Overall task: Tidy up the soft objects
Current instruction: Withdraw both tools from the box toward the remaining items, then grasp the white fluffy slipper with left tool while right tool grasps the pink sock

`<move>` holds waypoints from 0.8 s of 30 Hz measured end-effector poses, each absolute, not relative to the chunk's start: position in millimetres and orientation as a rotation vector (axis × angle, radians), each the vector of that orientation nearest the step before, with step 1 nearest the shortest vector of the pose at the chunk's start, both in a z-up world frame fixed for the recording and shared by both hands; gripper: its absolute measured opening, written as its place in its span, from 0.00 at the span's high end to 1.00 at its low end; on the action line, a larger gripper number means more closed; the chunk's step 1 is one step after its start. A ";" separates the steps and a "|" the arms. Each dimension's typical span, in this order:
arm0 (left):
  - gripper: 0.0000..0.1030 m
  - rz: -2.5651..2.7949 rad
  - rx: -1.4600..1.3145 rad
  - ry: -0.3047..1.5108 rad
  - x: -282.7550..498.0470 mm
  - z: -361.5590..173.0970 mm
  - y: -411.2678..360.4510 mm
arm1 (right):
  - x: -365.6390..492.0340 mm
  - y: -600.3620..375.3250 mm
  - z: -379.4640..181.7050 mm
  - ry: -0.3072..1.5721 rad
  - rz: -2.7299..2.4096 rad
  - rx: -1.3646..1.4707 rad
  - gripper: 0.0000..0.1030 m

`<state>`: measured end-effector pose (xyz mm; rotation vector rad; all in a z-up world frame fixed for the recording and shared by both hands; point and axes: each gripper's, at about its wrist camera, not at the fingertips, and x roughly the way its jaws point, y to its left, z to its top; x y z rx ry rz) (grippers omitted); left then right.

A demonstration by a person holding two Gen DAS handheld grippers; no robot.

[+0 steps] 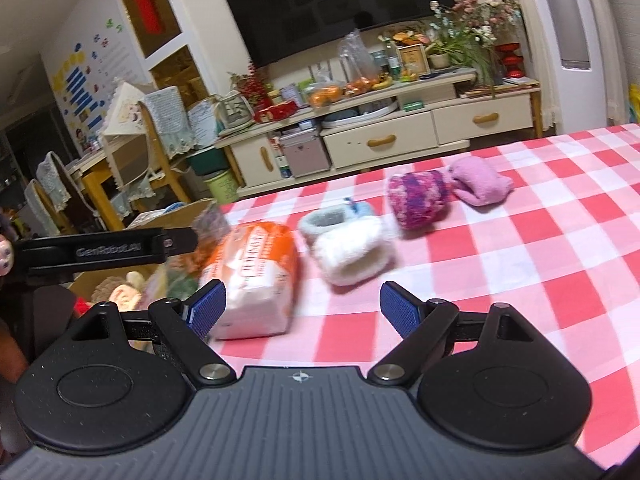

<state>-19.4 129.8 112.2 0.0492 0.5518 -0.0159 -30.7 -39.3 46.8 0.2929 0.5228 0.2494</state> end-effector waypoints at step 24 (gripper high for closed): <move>0.01 -0.168 0.140 0.567 12.2 63.9 27.1 | 40.3 -137.5 4.0 0.476 -0.040 0.346 0.00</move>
